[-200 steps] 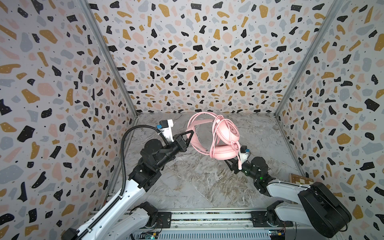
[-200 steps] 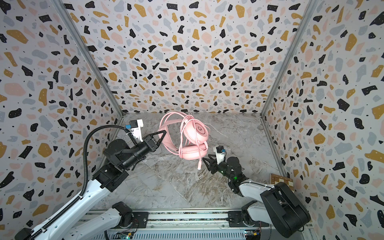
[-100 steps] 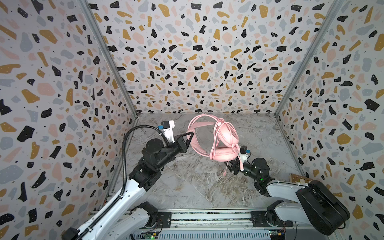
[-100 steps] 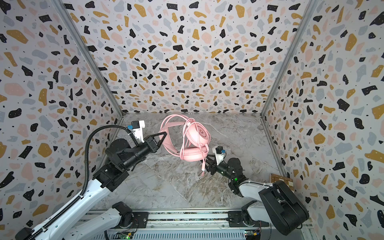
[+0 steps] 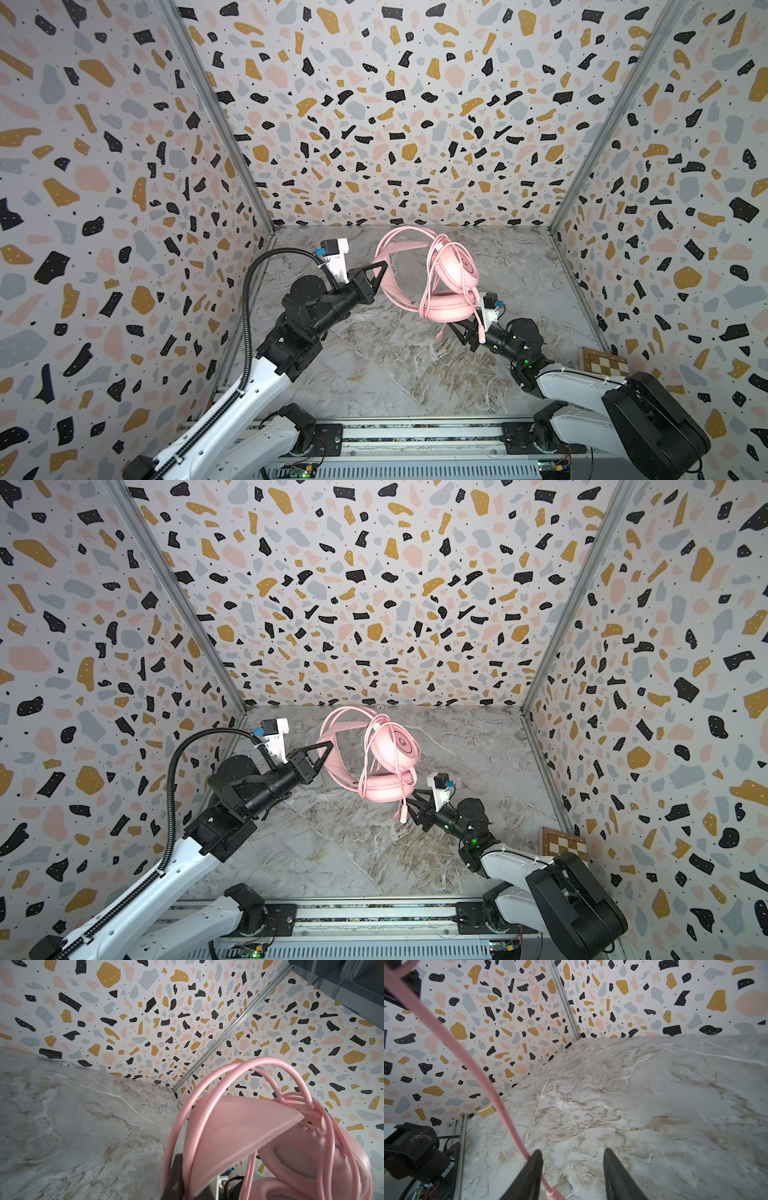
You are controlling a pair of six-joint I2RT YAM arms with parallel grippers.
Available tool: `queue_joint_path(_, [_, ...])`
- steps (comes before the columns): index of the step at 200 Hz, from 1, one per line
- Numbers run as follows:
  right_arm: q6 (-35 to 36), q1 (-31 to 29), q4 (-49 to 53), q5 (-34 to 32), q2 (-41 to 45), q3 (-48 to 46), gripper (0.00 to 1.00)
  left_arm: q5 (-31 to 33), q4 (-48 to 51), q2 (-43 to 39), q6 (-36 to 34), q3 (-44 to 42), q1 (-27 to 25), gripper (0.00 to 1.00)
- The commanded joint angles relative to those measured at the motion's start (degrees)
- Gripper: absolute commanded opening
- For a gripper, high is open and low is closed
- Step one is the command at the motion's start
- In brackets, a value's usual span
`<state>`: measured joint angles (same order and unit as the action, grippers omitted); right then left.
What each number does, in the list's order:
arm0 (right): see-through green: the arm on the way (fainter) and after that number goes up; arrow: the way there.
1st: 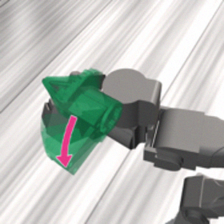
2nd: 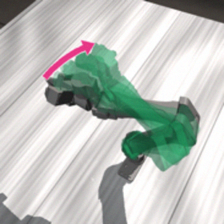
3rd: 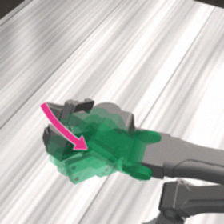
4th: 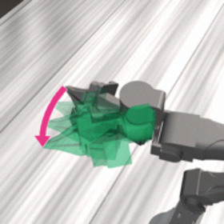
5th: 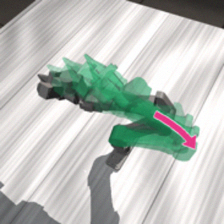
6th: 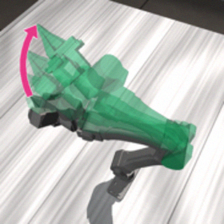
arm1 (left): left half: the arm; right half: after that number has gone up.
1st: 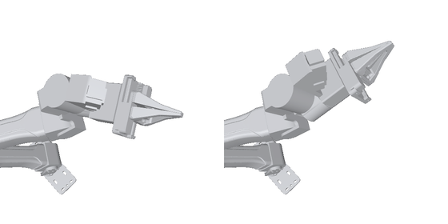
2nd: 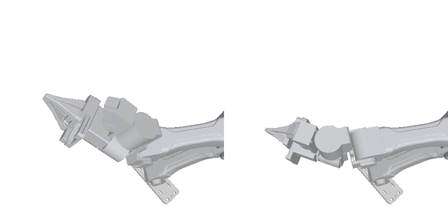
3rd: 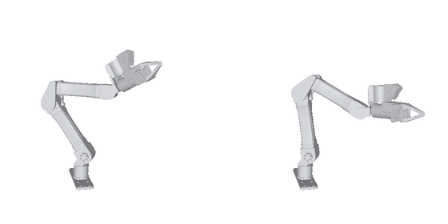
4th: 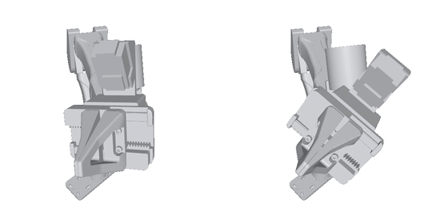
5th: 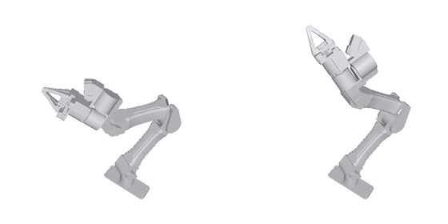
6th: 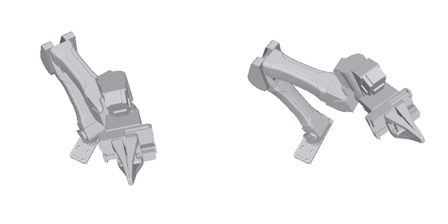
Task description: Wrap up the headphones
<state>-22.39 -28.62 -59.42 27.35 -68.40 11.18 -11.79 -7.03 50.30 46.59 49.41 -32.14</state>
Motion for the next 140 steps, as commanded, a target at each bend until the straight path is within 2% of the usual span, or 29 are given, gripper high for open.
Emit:
queue_joint_path(1, [1.0, -0.2, 1.7, -0.7, 0.5, -0.3, 0.5, -1.4, -6.6, -0.8, 1.4, 2.9, 0.2, 0.0])
queue_joint_path(44, [1.1, -0.1, 1.8, -1.2, 0.6, -0.1, 0.5, -1.5, -6.4, -0.7, 1.3, 2.8, 0.2, 0.0])
queue_joint_path(97, [0.9, 0.8, 5.7, -6.9, 6.0, -1.9, 0.5, -0.4, -4.8, -1.4, 0.0, 3.5, 0.2, 0.0])
queue_joint_path(140, [0.6, 1.0, 6.2, -7.5, 9.3, -3.3, 0.5, 0.4, -3.4, -1.6, -1.4, 4.4, 0.2, 0.0])
